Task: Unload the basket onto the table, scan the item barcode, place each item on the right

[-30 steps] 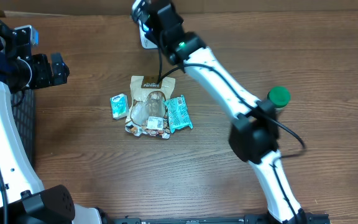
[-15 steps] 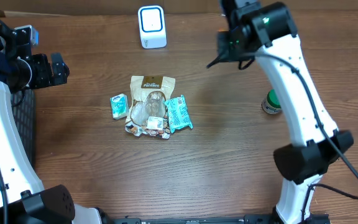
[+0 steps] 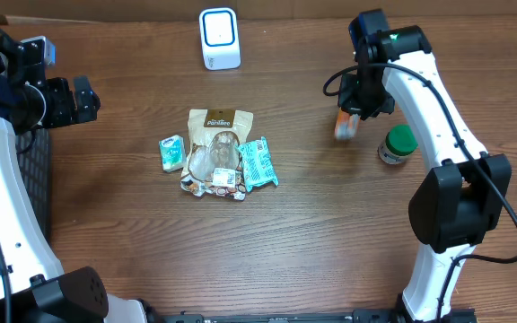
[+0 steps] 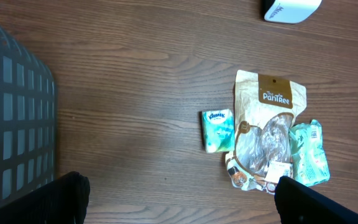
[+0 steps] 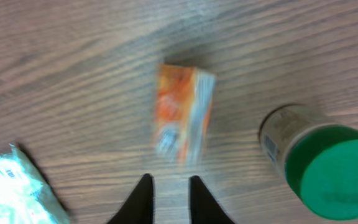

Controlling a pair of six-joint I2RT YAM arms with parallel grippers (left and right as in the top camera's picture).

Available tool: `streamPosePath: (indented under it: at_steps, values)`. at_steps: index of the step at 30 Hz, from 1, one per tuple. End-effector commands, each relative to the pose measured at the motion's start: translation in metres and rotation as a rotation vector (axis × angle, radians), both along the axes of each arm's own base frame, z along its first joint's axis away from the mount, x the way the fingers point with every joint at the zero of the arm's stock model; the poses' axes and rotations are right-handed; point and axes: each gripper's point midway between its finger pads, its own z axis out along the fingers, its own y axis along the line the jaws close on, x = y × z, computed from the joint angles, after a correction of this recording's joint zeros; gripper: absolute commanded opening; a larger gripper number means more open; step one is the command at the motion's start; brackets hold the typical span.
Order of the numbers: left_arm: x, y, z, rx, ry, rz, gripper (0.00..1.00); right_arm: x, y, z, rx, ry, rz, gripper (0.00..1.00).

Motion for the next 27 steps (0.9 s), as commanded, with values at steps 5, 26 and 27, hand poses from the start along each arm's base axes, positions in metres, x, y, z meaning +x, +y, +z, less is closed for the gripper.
streamPosePath:
  at_steps: [5, 26, 27]
  values:
    - [0.002, -0.003, 0.002, 0.006, -0.008, -0.022, 1.00, 0.012, 0.012, 0.003, 0.064, -0.045, -0.068, 0.56]
    - [0.002, -0.003, 0.002, 0.006, -0.008, -0.022, 0.99, -0.007, -0.297, 0.137, 0.043, -0.413, -0.810, 0.81]
    - [0.002, -0.003, 0.002, 0.006, -0.008, -0.022, 1.00, -0.012, -0.308, 0.137, 0.034, -0.415, -0.828, 0.84]
